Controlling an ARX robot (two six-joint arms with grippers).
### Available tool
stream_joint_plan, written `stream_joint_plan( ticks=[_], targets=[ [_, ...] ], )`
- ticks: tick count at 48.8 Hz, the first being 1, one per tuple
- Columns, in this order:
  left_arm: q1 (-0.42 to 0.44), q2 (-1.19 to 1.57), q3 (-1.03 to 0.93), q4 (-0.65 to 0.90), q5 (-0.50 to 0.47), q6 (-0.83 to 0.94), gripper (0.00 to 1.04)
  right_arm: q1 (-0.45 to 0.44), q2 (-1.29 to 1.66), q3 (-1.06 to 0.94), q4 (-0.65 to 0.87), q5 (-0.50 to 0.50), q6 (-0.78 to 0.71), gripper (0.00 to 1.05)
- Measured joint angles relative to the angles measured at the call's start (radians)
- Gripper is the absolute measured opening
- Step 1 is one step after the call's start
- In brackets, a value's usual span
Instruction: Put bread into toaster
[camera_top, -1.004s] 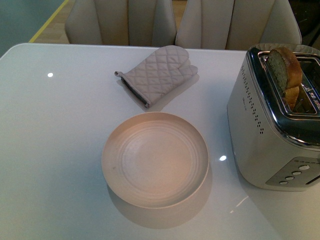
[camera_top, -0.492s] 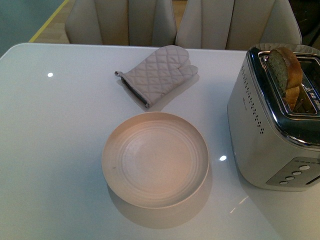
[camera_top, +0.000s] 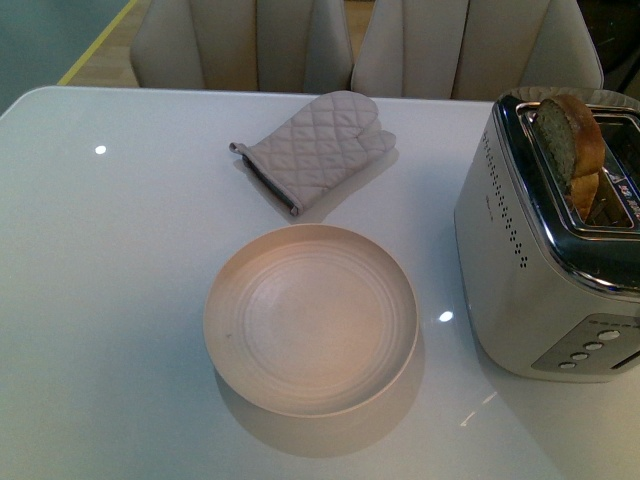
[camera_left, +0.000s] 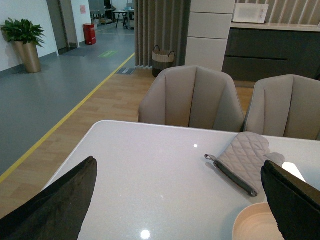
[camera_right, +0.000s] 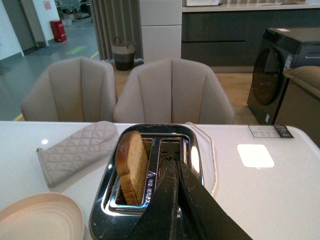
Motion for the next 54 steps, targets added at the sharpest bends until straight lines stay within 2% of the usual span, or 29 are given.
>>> stream_joint_plan(
  ticks=[6,21,25,30,31,33,38,40,42,46,54],
  targets=[
    [0.000,0.000,0.000,0.000,0.000,0.000,0.98,0.000,-0.142,0.000,-0.168,0.000,0.000,0.02],
    [0.000,0.000,0.000,0.000,0.000,0.000,0.98,0.000,-0.174,0.000,-0.180,0.000,-0.002,0.03],
    [0.000,0.000,0.000,0.000,0.000,0.000,0.98,0.000,-0.174,0.000,-0.180,0.000,-0.002,0.22],
    [0.000,0.000,0.000,0.000,0.000,0.000,0.98,0.000,-0.175,0.000,-0.180,0.000,-0.002,0.39],
    [0.000,0.000,0.000,0.000,0.000,0.000,0.98,0.000,-0.175,0.000,-0.180,0.000,-0.002,0.40],
    [0.000,0.000,0.000,0.000,0.000,0.000,0.98,0.000,-0.175,0.000,-0.180,0.000,-0.002,0.51],
    [0.000,0.000,0.000,0.000,0.000,0.000,0.98,0.000,-0.175,0.000,-0.180,0.000,-0.002,0.71],
    [0.000,0.000,0.000,0.000,0.000,0.000,0.98,0.000,-0.175,0.000,-0.180,0.000,-0.002,0.75],
    [0.000,0.000,0.000,0.000,0.000,0.000,0.98,0.000,-0.175,0.000,-0.180,0.000,-0.002,0.86],
    [0.000,0.000,0.000,0.000,0.000,0.000,0.98,0.000,-0.175,0.000,-0.180,0.000,-0.002,0.97],
    [0.000,0.000,0.000,0.000,0.000,0.000,0.98,0.000,-0.175,0.000,-0.180,0.000,-0.002,0.96]
  ],
)
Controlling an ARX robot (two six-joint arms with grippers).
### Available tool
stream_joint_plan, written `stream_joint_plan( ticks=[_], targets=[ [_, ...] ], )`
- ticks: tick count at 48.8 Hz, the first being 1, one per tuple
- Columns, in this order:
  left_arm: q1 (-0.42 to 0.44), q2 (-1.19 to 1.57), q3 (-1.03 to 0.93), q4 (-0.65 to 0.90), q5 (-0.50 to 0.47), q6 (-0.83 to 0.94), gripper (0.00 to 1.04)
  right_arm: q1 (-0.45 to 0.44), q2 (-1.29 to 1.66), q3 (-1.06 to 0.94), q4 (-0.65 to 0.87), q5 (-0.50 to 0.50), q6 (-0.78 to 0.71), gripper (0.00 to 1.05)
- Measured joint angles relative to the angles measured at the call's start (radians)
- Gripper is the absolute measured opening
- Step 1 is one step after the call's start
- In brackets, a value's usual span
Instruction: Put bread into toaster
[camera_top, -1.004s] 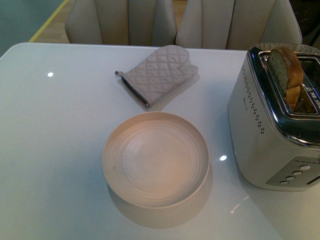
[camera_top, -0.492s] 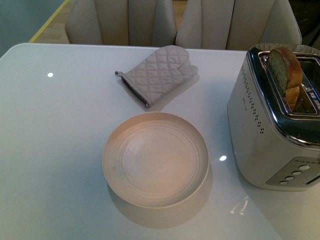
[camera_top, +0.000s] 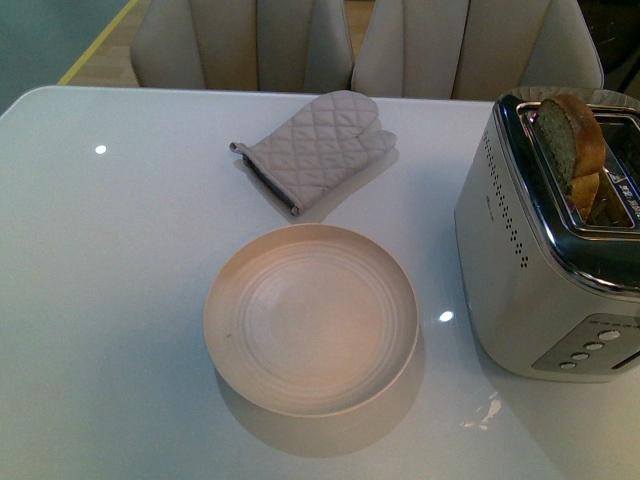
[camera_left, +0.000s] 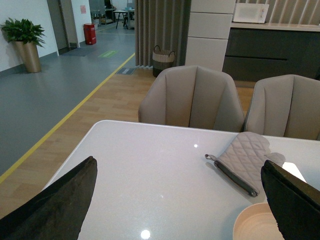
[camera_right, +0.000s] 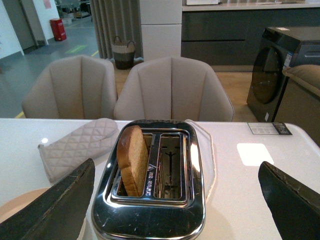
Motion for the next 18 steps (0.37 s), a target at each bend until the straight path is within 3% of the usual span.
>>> stream_joint_plan(
  ticks=[18],
  targets=[
    [0.000,0.000,0.000,0.000,0.000,0.000,0.98,0.000,0.000,0.000,0.000,0.000,0.000,0.96]
  ],
)
